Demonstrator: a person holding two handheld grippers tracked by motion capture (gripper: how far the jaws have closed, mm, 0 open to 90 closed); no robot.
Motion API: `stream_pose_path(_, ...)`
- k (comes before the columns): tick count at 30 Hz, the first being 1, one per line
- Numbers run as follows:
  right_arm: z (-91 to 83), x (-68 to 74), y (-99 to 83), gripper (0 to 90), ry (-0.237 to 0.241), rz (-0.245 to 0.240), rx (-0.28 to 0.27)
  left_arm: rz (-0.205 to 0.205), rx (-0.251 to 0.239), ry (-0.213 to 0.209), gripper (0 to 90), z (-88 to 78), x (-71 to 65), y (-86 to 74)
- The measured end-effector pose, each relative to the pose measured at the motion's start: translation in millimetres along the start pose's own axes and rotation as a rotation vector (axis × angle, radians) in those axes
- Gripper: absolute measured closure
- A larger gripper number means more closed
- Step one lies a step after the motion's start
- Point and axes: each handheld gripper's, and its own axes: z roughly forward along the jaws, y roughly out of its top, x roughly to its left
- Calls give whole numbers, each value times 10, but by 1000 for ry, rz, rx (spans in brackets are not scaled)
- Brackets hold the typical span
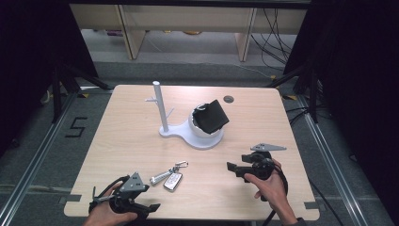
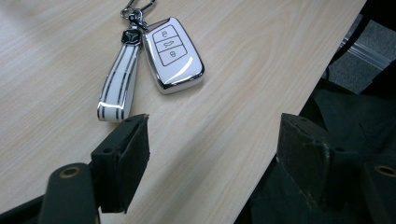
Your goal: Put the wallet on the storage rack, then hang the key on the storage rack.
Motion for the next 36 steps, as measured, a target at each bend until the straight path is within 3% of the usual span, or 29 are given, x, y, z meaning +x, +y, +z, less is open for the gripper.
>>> stream_pose_path(2,7,40,-69,240,6,16,8,-14,-5,-2,248,-12,11,0)
stream_pose_path(4,18,32,-131,240,3,-14,15,-21,-8,8,244,-16,29,-1)
stream_pose_path(6,0,48,-194,239,9,-14,36,-37,-18,13,239,-10,37,-7)
stream_pose_path(11,-17,88,-317,238,20,-18,62,-19,-5,30,237,-10,89,-9)
stream_pose_path(16,-47,94,-407,231,0,-24,77,-36,-2,34,237,-8,102,-19)
stream_pose_path(18,-51,120,-447,227,13,-7,88,-41,-5,36,237,-3,111,-27)
stream_pose_path(19,-49,106,-462,227,16,-30,88,-48,-3,46,237,-4,111,-31)
stream_pose_path(21,-43,122,-495,228,19,-32,101,-41,0,46,237,-3,120,-34)
stream_pose_path(25,-34,134,-520,228,18,-43,112,-53,-8,42,231,-2,113,-29)
stream_pose_path(28,-27,127,-527,229,15,-36,123,-27,-8,39,226,-9,150,2)
stream_pose_path(29,-21,119,-531,231,27,-35,121,-49,-17,40,221,-4,141,6)
stream_pose_path(34,-25,115,-524,233,28,-34,128,-46,-24,38,205,19,214,117)
stream_pose_path(35,-22,146,-530,233,21,5,128,-45,-29,36,200,28,230,136)
stream_pose_path(36,-21,134,-527,233,17,-8,129,-55,-37,37,198,47,259,183)
